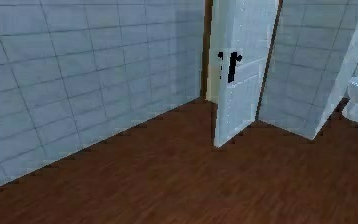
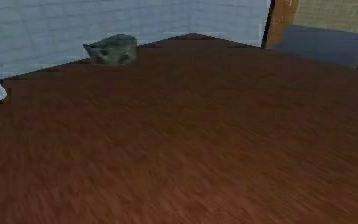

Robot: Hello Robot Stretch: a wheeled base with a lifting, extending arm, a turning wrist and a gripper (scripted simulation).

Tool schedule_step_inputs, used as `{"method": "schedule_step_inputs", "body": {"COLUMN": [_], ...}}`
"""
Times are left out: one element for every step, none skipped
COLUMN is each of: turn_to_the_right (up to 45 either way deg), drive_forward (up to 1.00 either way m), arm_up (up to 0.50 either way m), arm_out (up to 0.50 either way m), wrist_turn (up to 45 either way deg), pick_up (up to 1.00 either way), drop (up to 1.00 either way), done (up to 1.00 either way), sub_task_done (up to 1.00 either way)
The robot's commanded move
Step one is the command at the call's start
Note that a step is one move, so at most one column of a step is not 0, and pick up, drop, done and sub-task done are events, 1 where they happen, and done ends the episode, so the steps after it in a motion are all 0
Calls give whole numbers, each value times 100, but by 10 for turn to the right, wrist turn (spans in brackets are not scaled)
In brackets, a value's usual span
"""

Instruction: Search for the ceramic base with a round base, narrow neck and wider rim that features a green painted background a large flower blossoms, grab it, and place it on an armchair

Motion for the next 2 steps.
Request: {"method": "schedule_step_inputs", "body": {"turn_to_the_right": [0,0], "drive_forward": [100,100], "arm_up": [0,0], "arm_out": [0,0], "wrist_turn": [0,0], "pick_up": [0,0], "drop": [0,0], "done": [0,0], "sub_task_done": [0,0]}}
